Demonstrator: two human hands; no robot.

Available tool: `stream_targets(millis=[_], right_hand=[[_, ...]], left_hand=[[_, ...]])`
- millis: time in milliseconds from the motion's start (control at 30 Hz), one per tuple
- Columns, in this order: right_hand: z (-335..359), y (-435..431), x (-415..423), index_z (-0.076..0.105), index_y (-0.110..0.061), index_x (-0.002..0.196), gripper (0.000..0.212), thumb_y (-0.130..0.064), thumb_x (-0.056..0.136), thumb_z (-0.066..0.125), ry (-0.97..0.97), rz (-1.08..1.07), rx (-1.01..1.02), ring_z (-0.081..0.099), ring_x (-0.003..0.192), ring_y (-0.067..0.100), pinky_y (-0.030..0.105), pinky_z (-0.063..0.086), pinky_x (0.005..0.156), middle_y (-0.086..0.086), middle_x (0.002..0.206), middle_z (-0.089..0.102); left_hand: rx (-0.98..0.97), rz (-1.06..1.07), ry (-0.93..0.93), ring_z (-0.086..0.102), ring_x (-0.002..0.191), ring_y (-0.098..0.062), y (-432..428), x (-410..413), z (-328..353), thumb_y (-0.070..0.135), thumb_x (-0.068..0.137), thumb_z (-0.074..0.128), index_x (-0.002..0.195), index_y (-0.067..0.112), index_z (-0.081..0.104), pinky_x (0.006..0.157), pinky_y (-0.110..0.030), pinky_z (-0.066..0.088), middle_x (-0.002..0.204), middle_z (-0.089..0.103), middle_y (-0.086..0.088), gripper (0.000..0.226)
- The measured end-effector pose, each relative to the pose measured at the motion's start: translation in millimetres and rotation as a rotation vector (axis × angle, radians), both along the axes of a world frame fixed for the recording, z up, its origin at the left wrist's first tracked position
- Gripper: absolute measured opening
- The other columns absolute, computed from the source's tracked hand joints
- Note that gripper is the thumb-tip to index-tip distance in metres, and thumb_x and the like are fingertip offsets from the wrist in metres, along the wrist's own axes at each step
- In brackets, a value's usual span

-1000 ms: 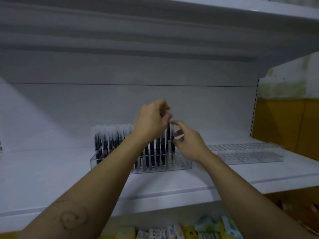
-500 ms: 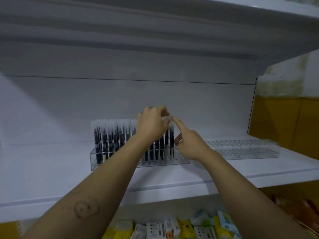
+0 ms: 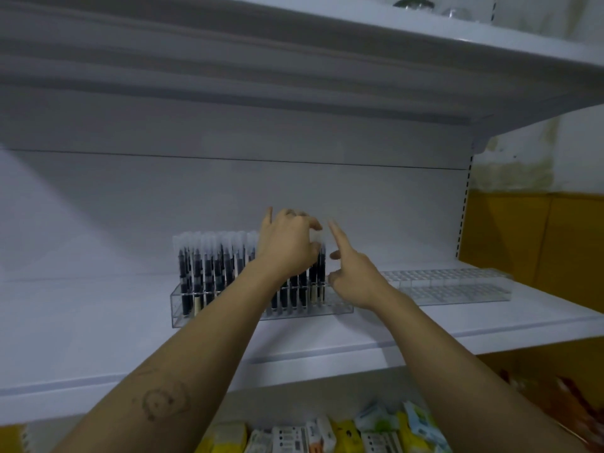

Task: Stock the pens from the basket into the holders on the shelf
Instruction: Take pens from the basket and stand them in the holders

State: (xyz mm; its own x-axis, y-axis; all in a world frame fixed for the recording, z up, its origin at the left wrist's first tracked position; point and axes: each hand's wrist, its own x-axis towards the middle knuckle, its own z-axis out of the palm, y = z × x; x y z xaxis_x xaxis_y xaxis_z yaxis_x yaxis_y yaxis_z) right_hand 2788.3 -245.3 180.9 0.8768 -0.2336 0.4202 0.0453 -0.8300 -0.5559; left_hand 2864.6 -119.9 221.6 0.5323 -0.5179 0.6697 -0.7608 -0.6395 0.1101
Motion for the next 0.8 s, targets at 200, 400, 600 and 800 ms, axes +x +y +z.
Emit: stream_targets(millis=[200,400,600,800], right_hand=[[-13,0,-21,0.009,-0.039,0.152,0.085,-0.018,0.090,0.064,-0.145,-0.044,-0.028,0.045,0.129,0.018,0.031,0.040,0.102,0.001,0.148,0.038],[-36,10,-62,0.028,-0.033,0.148,0.067,-0.024,0.092,0.062,-0.158,-0.055,-0.102,0.042,0.130,0.013,0.025,0.034,0.104,-0.004,0.145,0.039],[-83,13,-113,0.041,-0.027,0.143,0.054,-0.026,0.092,0.062,-0.158,-0.139,-0.115,0.045,0.125,0.012,0.024,0.036,0.100,-0.004,0.140,0.044],[-158,18,-161,0.047,-0.027,0.137,0.047,-0.026,0.093,0.062,-0.139,-0.179,-0.097,0.045,0.120,0.008,0.016,0.031,0.095,-0.007,0.134,0.046]], left_hand=[[-0.149,-0.013,-0.110,0.039,0.135,-0.018,27,-27,-29,0.031,0.089,0.060,0.134,0.024,0.053,0.119,-0.040,0.009,0.140,0.052,0.002,0.045],[-0.179,-0.088,-0.120,0.049,0.124,-0.021,35,-60,-66,0.027,0.085,0.066,0.127,0.018,0.060,0.113,-0.036,0.025,0.129,0.060,-0.001,0.043],[-0.183,-0.123,-0.032,0.053,0.111,-0.021,38,-100,-118,0.033,0.087,0.062,0.118,0.020,0.062,0.094,-0.034,0.037,0.118,0.062,0.001,0.033],[-0.105,-0.196,0.113,0.052,0.105,-0.024,38,-141,-197,0.034,0.088,0.062,0.115,0.019,0.063,0.089,-0.037,0.042,0.109,0.059,-0.002,0.030]])
